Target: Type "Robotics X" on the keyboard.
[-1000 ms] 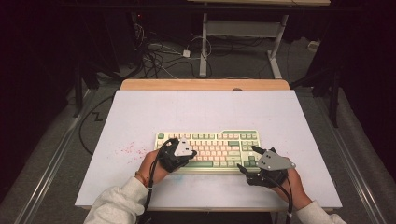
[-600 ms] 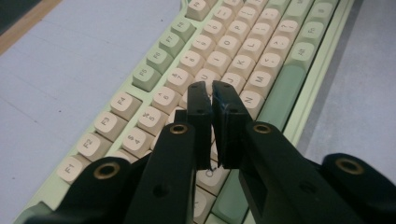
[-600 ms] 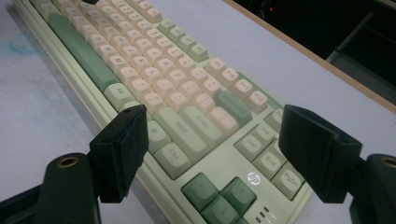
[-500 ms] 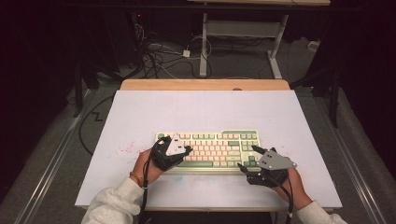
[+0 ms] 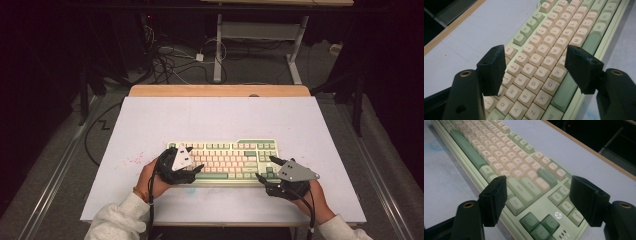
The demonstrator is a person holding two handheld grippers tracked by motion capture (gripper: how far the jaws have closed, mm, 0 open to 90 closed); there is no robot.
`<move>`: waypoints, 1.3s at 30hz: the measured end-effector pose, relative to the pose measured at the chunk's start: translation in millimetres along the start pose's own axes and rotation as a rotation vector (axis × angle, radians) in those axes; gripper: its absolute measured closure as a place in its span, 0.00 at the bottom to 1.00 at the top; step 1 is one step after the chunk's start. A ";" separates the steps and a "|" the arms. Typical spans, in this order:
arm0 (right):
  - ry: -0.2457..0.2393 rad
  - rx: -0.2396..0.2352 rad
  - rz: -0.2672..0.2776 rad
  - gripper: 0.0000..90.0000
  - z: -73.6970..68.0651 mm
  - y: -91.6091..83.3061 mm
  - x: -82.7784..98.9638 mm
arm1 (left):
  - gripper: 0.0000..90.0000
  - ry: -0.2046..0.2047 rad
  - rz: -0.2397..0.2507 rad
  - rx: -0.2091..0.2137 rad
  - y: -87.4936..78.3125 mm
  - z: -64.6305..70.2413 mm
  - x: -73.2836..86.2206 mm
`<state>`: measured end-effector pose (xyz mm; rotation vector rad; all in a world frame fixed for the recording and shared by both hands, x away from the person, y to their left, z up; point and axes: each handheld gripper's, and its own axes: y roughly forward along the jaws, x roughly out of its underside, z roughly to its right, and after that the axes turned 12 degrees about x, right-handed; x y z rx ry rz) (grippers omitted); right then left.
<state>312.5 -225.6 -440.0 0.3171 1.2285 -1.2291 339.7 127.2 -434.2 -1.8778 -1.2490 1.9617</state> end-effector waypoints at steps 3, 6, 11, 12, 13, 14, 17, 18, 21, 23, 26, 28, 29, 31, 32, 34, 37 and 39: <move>-0.003 -0.014 -0.003 0.46 0.6 0.4 0.1 | 0.26 -0.006 0.019 -0.025 -4.3 -0.3 4.9; -0.012 -0.040 -0.014 0.64 0.1 1.4 -1.0 | 0.23 -0.003 0.042 -0.042 -9.8 0.2 9.9; -0.018 -0.082 -0.048 0.92 -0.2 6.3 -6.3 | 0.20 0.004 0.077 -0.062 -21.1 2.0 18.7; -0.022 -0.087 -0.054 0.95 -0.6 7.4 -7.5 | 0.18 0.009 0.078 -0.073 -23.5 2.6 20.8; -0.026 -0.094 -0.056 0.96 -1.0 8.4 -8.7 | 0.18 0.007 0.084 -0.080 -25.4 3.3 23.3; -0.033 -0.093 -0.058 0.98 -1.5 9.4 -9.9 | 0.18 0.004 0.087 -0.076 -27.3 3.6 25.8; -0.040 -0.099 -0.063 1.00 -1.6 13.4 -13.6 | 0.18 0.026 0.088 -0.099 -31.9 6.0 33.4; -0.040 -0.099 -0.065 1.00 -1.5 15.0 -15.1 | 0.18 0.024 0.089 -0.096 -33.3 6.4 35.6; -0.035 -0.106 -0.068 1.00 -2.3 20.5 -20.1 | 0.18 0.017 0.093 -0.105 -37.6 7.7 41.9; -0.039 -0.111 -0.072 1.00 -4.6 24.3 -23.4 | 0.18 0.011 0.096 -0.107 -39.9 8.4 45.8; -0.048 -0.125 -0.076 1.00 -8.7 31.4 -28.0 | 0.18 0.003 0.090 -0.108 -41.7 9.5 51.3; -0.051 -0.132 -0.077 1.00 -11.8 35.6 -30.8 | 0.18 0.000 0.082 -0.107 -42.2 10.1 53.9; -0.060 -0.134 -0.077 1.00 -12.8 37.5 -32.2 | 0.18 0.000 0.081 -0.107 -42.6 10.5 55.1; -0.057 -0.139 -0.079 1.00 -15.0 41.1 -34.7 | 0.18 -0.004 0.082 -0.101 -43.6 10.9 57.4; -0.063 -0.141 -0.078 1.00 -15.4 42.9 -35.9 | 0.18 -0.005 0.079 -0.103 -43.8 11.4 58.4; -0.060 -0.144 -0.079 1.00 -17.0 45.8 -38.1 | 0.18 -0.010 0.078 -0.096 -45.2 11.7 60.2; -0.059 -0.145 -0.081 1.00 -18.4 48.9 -40.9 | 0.18 -0.014 0.079 -0.101 -47.5 12.9 62.2; -0.062 -0.150 -0.079 1.00 -18.7 50.9 -42.4 | 0.18 -0.016 0.078 -0.105 -49.1 13.5 63.7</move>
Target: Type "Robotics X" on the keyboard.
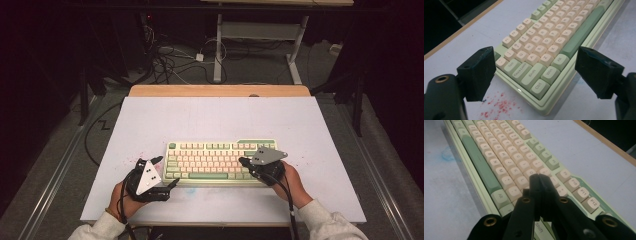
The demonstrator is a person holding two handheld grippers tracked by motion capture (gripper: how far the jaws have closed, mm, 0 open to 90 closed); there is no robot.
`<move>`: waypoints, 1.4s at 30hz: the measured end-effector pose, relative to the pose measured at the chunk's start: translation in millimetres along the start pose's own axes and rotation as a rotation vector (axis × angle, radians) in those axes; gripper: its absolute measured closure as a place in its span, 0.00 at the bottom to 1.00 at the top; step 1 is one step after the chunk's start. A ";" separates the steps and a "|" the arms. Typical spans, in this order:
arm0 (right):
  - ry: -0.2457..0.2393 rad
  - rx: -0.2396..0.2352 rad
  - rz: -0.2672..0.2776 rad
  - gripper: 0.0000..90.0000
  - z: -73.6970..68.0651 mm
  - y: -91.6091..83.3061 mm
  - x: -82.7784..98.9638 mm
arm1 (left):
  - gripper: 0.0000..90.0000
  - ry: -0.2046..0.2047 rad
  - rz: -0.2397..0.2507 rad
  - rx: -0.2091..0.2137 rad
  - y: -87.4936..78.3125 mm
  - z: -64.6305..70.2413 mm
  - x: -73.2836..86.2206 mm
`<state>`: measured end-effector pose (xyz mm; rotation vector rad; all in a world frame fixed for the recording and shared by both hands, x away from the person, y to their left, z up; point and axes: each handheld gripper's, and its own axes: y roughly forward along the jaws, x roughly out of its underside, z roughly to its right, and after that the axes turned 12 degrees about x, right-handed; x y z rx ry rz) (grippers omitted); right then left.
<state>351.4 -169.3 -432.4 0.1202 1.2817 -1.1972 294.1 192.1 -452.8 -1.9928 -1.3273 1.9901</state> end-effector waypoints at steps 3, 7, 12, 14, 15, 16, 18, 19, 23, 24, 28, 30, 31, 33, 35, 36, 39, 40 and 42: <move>0.003 0.000 0.001 1.00 0.4 2.2 -2.2 | 0.18 -0.005 -0.001 0.000 -1.0 -0.1 2.0; 0.010 -0.004 -0.004 1.00 1.1 6.2 -4.7 | 0.18 -0.001 -0.008 -0.006 -0.3 -0.1 2.9; 0.004 -0.010 -0.010 1.00 -0.6 12.5 -8.4 | 0.18 -0.005 -0.010 -0.003 -0.3 -2.3 3.4; -0.001 -0.013 -0.012 1.00 -1.7 14.5 -10.0 | 0.18 -0.007 -0.012 -0.002 0.3 -2.4 3.9; -0.005 -0.016 -0.012 1.00 -2.2 15.6 -10.8 | 0.18 -0.006 -0.015 0.001 0.5 -2.4 4.0; -0.003 -0.018 -0.017 1.00 -2.8 16.5 -11.5 | 0.18 -0.003 -0.017 0.002 0.9 -2.2 4.2; -0.008 -0.020 -0.019 1.00 -3.1 18.8 -12.8 | 0.18 -0.004 -0.019 0.005 1.4 -2.1 4.5; -0.010 -0.022 -0.020 1.00 -3.1 19.8 -13.3 | 0.18 -0.004 -0.019 0.005 1.5 -2.2 4.4; -0.008 -0.024 -0.027 1.00 -4.0 23.8 -16.2 | 0.18 -0.007 -0.017 0.008 0.9 -2.5 4.1; -0.009 -0.026 -0.033 1.00 -4.1 25.1 -17.1 | 0.18 -0.006 -0.020 0.005 1.3 -2.2 4.1; -0.007 -0.029 -0.048 1.00 -4.7 31.1 -20.2 | 0.18 0.002 -0.027 0.010 2.3 -0.9 4.0; -0.011 -0.037 -0.054 1.00 -5.1 34.2 -21.5 | 0.18 0.002 -0.026 0.013 2.6 -0.7 4.2; -0.011 -0.039 -0.055 1.00 -5.6 35.9 -22.2 | 0.18 0.001 -0.025 0.013 2.6 -0.9 4.3; -0.024 -0.043 -0.066 1.00 -6.4 38.6 -23.4 | 0.18 -0.001 -0.024 0.015 2.6 -1.1 4.5; -0.030 -0.048 -0.074 1.00 -7.4 41.2 -24.2 | 0.18 -0.001 -0.026 0.017 2.8 -1.1 4.7; -0.034 -0.048 -0.077 1.00 -7.7 42.7 -24.8 | 0.18 0.000 -0.029 0.018 3.1 -1.0 4.8; -0.036 -0.050 -0.088 1.00 -9.7 47.1 -26.3 | 0.18 0.005 -0.038 0.024 3.9 -0.5 4.8; -0.037 -0.050 -0.096 1.00 -10.6 48.4 -26.8 | 0.18 0.004 -0.035 0.024 4.5 0.0 4.8; -0.041 -0.050 -0.103 1.00 -12.1 51.3 -27.1 | 0.18 0.007 -0.037 0.026 5.0 0.5 4.7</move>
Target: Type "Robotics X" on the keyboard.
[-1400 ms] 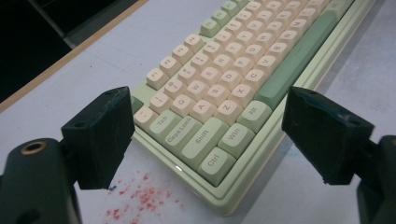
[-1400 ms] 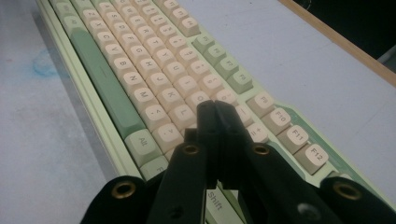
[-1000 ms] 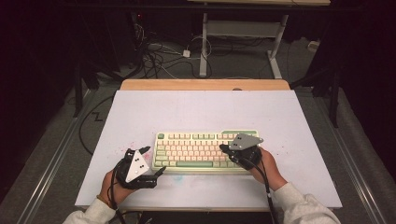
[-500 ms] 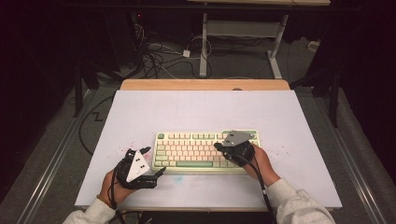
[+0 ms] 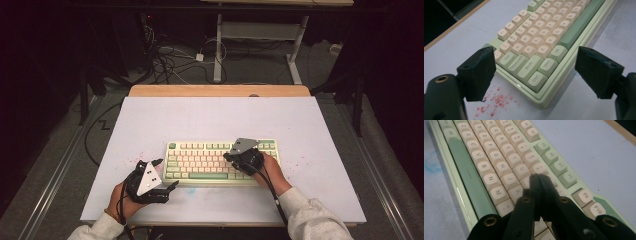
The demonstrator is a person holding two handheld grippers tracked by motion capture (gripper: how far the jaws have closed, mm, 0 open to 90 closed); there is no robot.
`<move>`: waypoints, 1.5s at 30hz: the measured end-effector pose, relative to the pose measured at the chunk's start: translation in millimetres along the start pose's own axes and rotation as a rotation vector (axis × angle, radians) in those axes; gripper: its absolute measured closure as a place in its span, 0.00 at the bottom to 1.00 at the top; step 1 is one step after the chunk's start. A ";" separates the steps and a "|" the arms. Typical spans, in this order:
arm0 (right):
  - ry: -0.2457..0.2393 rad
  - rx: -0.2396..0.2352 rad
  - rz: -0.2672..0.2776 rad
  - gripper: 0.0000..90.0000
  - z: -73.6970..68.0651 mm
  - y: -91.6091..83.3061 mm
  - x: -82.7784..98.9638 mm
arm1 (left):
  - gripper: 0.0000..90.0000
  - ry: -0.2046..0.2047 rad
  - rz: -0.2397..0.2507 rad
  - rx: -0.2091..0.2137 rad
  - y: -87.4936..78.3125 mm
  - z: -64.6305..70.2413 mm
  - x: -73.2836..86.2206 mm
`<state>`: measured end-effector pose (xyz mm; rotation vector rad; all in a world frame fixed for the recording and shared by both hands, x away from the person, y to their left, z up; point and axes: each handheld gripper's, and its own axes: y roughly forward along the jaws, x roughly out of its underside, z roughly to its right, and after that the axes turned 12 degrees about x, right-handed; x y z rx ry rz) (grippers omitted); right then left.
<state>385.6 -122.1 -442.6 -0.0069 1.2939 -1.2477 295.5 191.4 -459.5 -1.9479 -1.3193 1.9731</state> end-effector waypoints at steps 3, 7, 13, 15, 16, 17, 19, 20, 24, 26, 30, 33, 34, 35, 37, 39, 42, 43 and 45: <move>-0.007 0.007 -0.014 1.00 -0.5 4.1 -0.5 | 0.18 -0.001 -0.004 0.005 1.1 0.6 0.1; -0.013 0.014 -0.029 1.00 0.0 9.3 -0.2 | 0.18 -0.006 -0.007 0.010 1.8 0.8 0.1; -0.031 0.019 -0.062 1.00 -1.9 13.5 -2.4 | 0.18 -0.009 -0.009 0.012 1.7 1.1 -0.1; -0.027 0.020 -0.068 1.00 -2.0 13.2 -3.3 | 0.18 -0.008 -0.011 0.014 1.9 1.3 -0.1; -0.026 0.021 -0.069 1.00 -2.6 12.6 -3.6 | 0.18 -0.008 -0.012 0.014 2.1 1.4 -0.1; -0.024 0.018 -0.064 1.00 -3.0 11.8 -3.5 | 0.18 -0.008 -0.012 0.015 2.0 1.5 -0.1; -0.014 0.020 -0.046 1.00 -2.5 8.1 -3.4 | 0.18 -0.010 -0.013 0.018 1.8 1.5 0.1; -0.007 0.025 -0.035 1.00 -2.1 5.8 -3.5 | 0.18 -0.011 -0.015 0.017 1.9 1.4 0.3; 0.010 0.022 0.022 1.00 -0.3 -5.1 -3.8 | 0.18 -0.012 -0.007 0.002 1.4 1.8 0.3; 0.020 0.018 0.052 0.99 -0.5 -10.9 -3.3 | 0.18 -0.019 -0.001 0.005 0.6 1.4 -0.3; 0.023 0.019 0.085 0.96 -1.1 -21.1 0.2 | 0.18 -0.021 -0.008 0.006 1.3 1.4 -0.2; 0.036 0.021 0.107 0.93 -0.5 -28.5 3.2 | 0.18 -0.020 -0.009 0.007 1.5 1.7 -1.1; 0.031 0.021 0.114 0.92 -0.1 -30.8 4.0 | 0.18 -0.020 -0.008 0.008 1.7 1.8 -1.3; 0.032 0.021 0.124 0.91 -0.2 -33.2 4.8 | 0.18 -0.019 -0.009 0.009 2.0 1.8 -1.5; 0.042 0.022 0.142 0.85 -0.1 -37.6 6.8 | 0.18 -0.018 -0.013 0.012 2.4 1.8 -1.6; 0.044 0.021 0.154 0.82 0.0 -41.3 9.1 | 0.18 -0.017 -0.013 0.013 2.4 1.7 -1.9; 0.044 0.026 0.168 0.80 -0.3 -46.3 12.9 | 0.18 -0.015 -0.010 0.013 1.8 1.6 -2.2; 0.045 0.028 0.173 0.78 -0.1 -47.8 14.2 | 0.18 -0.015 -0.010 0.012 1.6 1.5 -2.2; 0.049 0.033 0.179 0.74 0.3 -50.9 16.3 | 0.18 -0.020 -0.006 0.011 1.2 1.2 -2.5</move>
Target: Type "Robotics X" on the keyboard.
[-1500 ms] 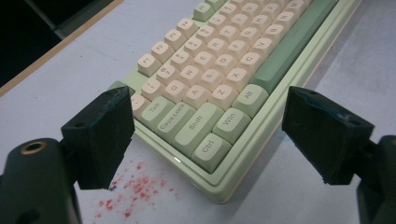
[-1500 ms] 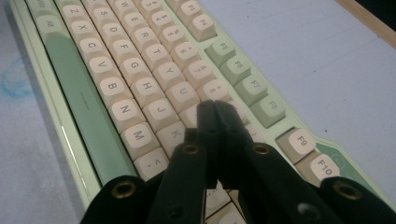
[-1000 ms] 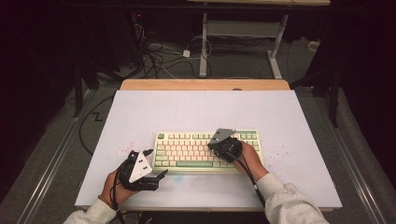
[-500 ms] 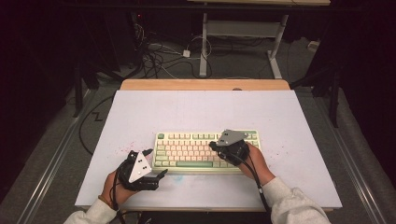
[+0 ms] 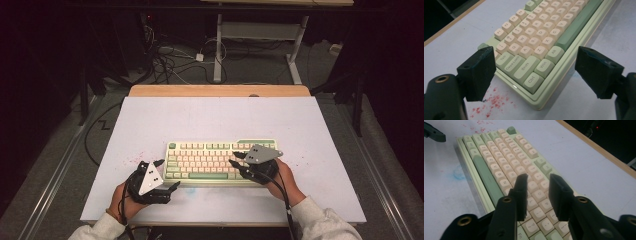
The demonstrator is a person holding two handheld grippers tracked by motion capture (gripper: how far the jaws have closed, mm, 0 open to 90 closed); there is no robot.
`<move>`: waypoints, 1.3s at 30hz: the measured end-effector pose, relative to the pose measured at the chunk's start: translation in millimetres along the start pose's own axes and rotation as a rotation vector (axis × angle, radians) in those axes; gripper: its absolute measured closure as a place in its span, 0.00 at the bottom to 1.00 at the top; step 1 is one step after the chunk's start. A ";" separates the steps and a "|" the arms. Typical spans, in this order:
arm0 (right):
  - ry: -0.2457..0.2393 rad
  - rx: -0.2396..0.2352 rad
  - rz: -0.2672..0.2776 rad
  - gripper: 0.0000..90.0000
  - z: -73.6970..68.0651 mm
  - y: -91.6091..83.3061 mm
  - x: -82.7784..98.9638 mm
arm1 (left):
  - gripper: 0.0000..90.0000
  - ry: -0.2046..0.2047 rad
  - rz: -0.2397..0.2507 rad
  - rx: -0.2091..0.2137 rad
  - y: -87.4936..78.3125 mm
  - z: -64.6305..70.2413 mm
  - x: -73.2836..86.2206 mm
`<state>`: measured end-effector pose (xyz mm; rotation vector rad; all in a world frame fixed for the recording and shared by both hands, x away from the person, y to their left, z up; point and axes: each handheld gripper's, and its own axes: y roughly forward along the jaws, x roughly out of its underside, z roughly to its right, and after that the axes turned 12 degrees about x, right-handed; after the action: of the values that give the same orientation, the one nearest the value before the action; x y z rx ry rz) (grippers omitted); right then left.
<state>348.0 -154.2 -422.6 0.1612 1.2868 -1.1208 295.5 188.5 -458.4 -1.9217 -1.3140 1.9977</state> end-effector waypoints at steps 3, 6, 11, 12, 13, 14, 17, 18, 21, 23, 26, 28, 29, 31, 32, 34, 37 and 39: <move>0.004 0.011 0.012 0.67 1.1 -4.6 2.3 | 0.18 -0.006 0.005 0.003 -0.8 -0.4 -0.8; 0.004 0.017 0.026 0.57 1.4 -8.2 5.1 | 0.18 -0.032 0.025 0.006 -1.1 -2.0 -3.0; 0.009 0.023 0.035 0.38 1.1 -13.0 11.0 | 0.20 -0.047 0.032 0.017 -0.6 -3.3 -8.4; 0.009 0.026 0.038 0.35 0.8 -14.0 12.2 | 0.20 -0.050 0.030 0.018 0.1 -3.6 -8.9; 0.009 0.031 0.040 0.33 0.8 -15.3 13.4 | 0.20 -0.050 0.029 0.015 0.4 -3.6 -9.2; 0.013 0.032 0.043 0.33 1.0 -16.6 14.5 | 0.20 -0.050 0.028 0.017 0.4 -4.0 -9.5; 0.017 0.043 0.052 0.28 2.0 -20.9 17.2 | 0.20 -0.053 0.036 0.016 0.6 -4.5 -10.4; 0.022 0.047 0.055 0.27 2.3 -22.3 18.5 | 0.20 -0.054 0.038 0.018 0.7 -4.6 -11.0; 0.024 0.065 0.052 0.21 2.8 -25.8 22.8 | 0.20 -0.052 0.026 0.019 2.8 -4.6 -13.3; 0.027 0.073 0.046 0.18 3.5 -28.3 26.1 | 0.20 -0.057 0.023 0.030 4.5 -4.6 -15.2; 0.031 0.084 0.046 0.17 5.3 -33.7 30.9 | 0.20 -0.057 0.018 0.046 6.6 -4.4 -18.6; 0.039 0.091 0.047 0.17 6.4 -37.9 34.1 | 0.20 -0.059 0.012 0.045 8.3 -4.1 -21.6; 0.044 0.090 0.045 0.17 6.8 -40.0 36.0 | 0.20 -0.061 0.010 0.051 9.0 -4.2 -23.3; 0.036 0.096 0.042 0.17 6.6 -43.8 39.2 | 0.20 -0.061 0.005 0.056 11.2 -3.9 -27.2; 0.034 0.104 0.042 0.18 7.0 -45.7 40.5 | 0.20 -0.062 -0.003 0.053 12.8 -3.9 -29.6; 0.048 0.096 0.039 0.18 8.1 -48.9 43.1 | 0.23 -0.065 -0.010 0.046 16.3 -5.6 -34.2; 0.050 0.098 0.030 0.18 8.3 -52.0 46.3 | 0.30 -0.089 -0.020 0.070 21.2 -9.6 -38.8; 0.043 0.102 0.025 0.18 8.1 -53.6 48.1 | 0.39 -0.084 -0.034 0.087 24.3 -12.1 -41.0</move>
<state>308.0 -213.6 -433.8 0.2773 1.2628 -1.1675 326.4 155.5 -439.1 -1.7847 -1.2462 2.1037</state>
